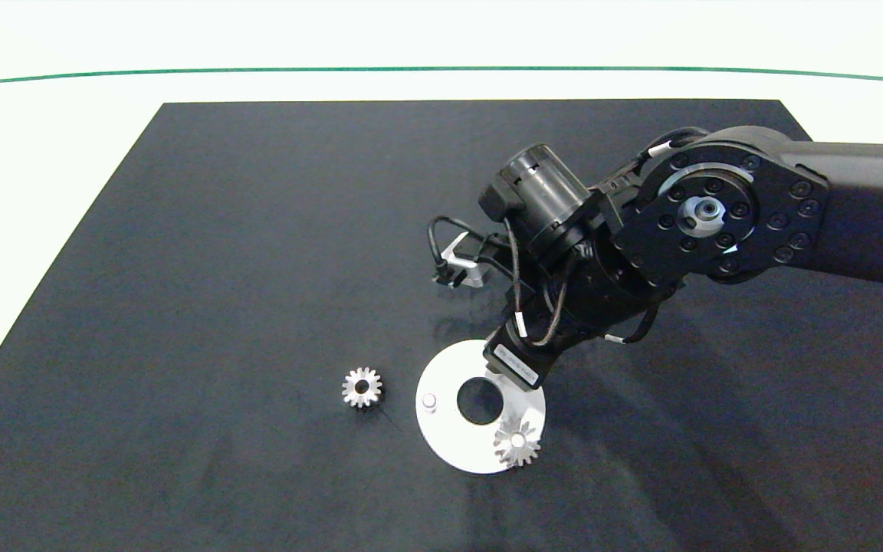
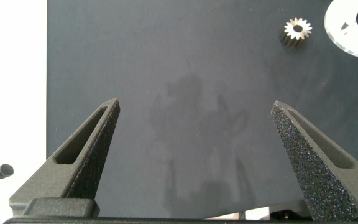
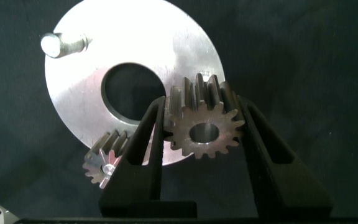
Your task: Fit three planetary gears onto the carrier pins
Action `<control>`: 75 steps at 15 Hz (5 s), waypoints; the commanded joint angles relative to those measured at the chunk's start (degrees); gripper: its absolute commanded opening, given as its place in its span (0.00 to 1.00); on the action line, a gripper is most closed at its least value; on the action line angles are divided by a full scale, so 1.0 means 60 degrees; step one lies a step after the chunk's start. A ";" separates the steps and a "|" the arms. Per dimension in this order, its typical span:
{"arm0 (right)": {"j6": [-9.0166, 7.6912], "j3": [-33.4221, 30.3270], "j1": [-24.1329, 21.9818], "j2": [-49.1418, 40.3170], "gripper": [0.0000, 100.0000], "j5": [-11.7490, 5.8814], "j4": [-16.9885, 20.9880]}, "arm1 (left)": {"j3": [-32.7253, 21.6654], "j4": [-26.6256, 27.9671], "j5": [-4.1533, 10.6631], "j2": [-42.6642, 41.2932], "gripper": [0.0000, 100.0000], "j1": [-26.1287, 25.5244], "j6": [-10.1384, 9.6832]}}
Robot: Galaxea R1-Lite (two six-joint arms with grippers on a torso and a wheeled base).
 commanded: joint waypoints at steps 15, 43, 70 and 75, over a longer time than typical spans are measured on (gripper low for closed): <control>-0.0020 -0.0374 -0.0021 0.0342 0.00 -0.0024 0.0189 | 0.0001 0.0017 -0.0007 0.0017 1.00 -0.0004 0.0014; 0.0171 0.0402 -0.0197 -0.3057 1.00 0.0123 0.0731 | -0.0013 0.0002 0.0022 -0.0057 1.00 0.0025 -0.0016; 0.0727 1.2062 -0.1955 -1.5127 1.00 -0.1239 -0.3210 | 0.1715 -0.4861 -0.0490 0.5276 1.00 -0.1733 0.1171; 0.0713 1.2194 -0.1955 -1.5127 1.00 -0.1239 -0.3430 | 0.1627 -0.5257 -0.0110 0.6286 1.00 -0.2788 0.1171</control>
